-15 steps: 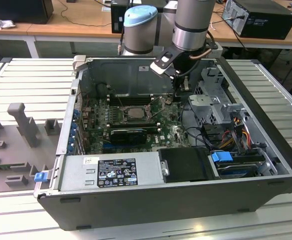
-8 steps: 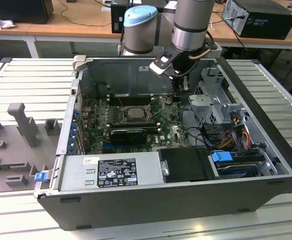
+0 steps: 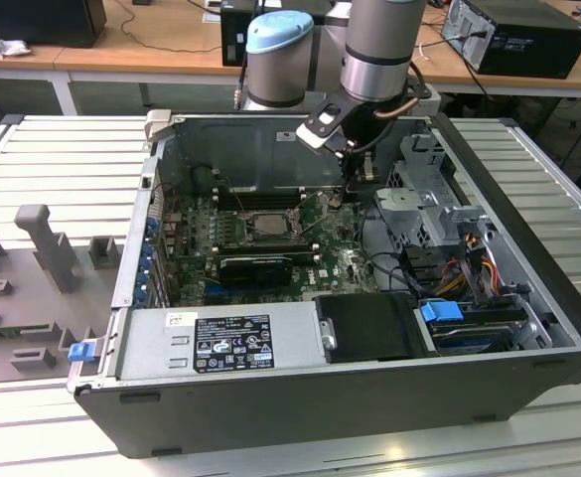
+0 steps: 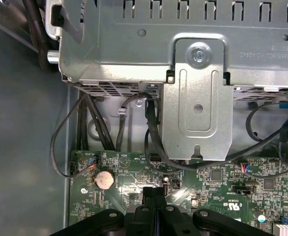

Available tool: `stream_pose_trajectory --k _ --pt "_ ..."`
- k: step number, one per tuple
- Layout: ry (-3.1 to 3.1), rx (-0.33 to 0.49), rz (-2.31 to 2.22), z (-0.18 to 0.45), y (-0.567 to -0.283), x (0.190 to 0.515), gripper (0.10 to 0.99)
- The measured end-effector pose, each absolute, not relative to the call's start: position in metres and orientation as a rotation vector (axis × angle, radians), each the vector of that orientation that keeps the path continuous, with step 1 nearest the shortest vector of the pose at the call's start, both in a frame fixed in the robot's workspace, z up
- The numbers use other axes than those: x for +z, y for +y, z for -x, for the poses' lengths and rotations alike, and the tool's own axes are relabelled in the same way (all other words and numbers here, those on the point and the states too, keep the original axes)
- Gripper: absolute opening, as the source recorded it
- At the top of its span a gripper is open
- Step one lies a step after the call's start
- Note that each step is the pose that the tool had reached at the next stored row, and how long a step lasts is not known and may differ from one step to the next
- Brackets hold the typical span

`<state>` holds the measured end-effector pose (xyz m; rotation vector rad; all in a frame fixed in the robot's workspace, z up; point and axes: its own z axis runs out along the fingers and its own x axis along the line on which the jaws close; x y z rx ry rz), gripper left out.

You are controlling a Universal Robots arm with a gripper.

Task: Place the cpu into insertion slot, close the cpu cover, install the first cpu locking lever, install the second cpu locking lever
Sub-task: 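Close the cpu cover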

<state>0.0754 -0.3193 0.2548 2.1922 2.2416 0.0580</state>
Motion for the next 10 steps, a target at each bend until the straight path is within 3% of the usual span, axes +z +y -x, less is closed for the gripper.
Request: stream_pose_trajectory --k 10 --pt "2.242 0.058 -2.192 -0.0731 -0.3193 0.2547 0.106"
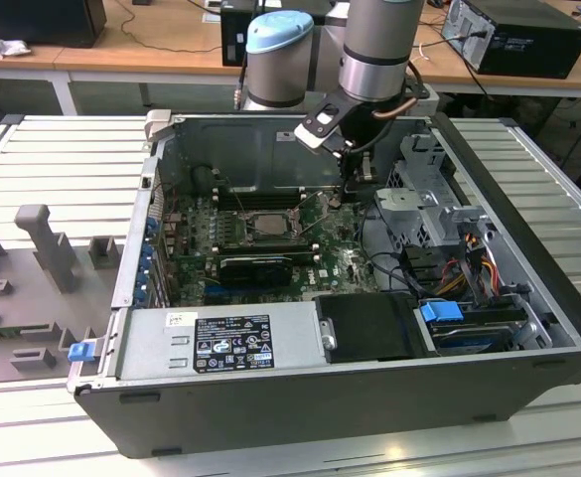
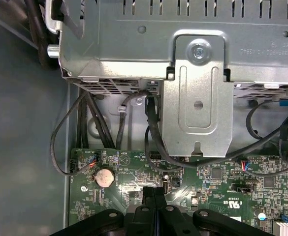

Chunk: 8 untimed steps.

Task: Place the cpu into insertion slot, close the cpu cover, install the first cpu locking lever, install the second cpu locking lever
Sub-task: 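Close the cpu cover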

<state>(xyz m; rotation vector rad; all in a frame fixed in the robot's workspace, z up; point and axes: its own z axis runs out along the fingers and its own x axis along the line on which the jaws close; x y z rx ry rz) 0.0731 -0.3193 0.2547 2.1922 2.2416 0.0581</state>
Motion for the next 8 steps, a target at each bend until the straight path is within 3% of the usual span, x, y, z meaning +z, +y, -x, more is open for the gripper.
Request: stream_pose_trajectory --k 8 --pt "2.242 0.058 -2.192 -0.0701 -0.3192 0.2545 0.106"
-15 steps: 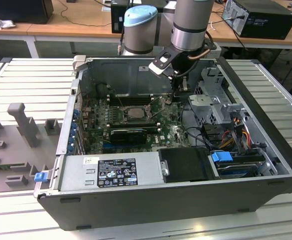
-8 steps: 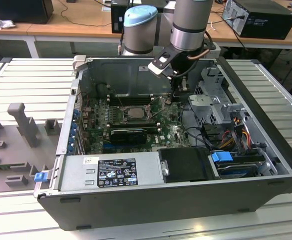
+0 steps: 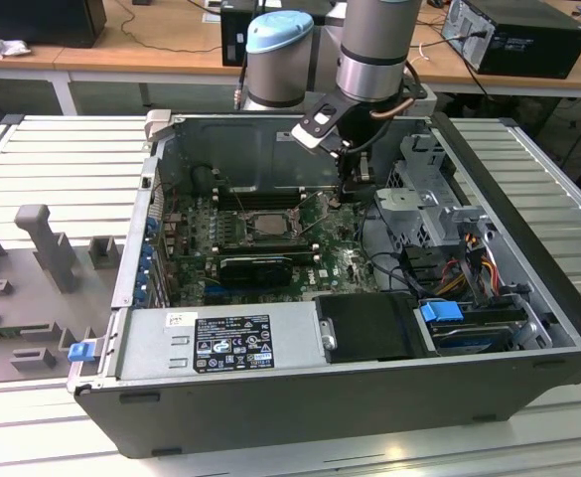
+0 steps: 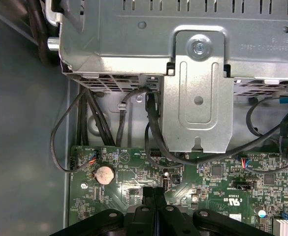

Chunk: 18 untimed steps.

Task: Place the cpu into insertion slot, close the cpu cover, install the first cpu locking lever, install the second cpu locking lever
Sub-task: 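Close the cpu cover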

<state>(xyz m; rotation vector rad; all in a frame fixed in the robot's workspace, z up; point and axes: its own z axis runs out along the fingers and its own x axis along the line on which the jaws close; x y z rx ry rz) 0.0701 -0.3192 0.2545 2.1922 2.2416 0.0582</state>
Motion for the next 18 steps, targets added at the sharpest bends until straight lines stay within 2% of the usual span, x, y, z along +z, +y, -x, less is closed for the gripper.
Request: stream_pose_trajectory --k 18 --pt "2.242 0.058 -2.192 -0.0648 -0.3193 0.2535 0.106"
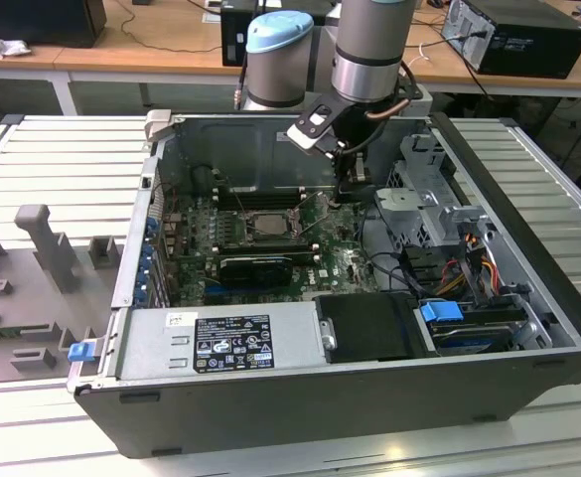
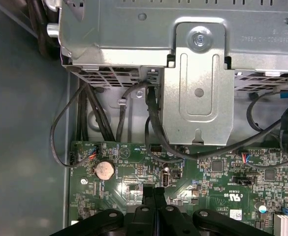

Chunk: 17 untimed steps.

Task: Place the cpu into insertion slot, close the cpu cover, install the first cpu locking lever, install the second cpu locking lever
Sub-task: 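Close the cpu cover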

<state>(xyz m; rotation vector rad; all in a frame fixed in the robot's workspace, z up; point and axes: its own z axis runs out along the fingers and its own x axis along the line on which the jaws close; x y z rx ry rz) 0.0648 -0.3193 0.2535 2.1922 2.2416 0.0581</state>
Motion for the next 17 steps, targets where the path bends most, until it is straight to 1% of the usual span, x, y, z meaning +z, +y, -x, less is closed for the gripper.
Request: stream_pose_trajectory --k 17 --pt "2.242 0.058 -2.192 -0.0614 -0.3193 0.2527 0.106"
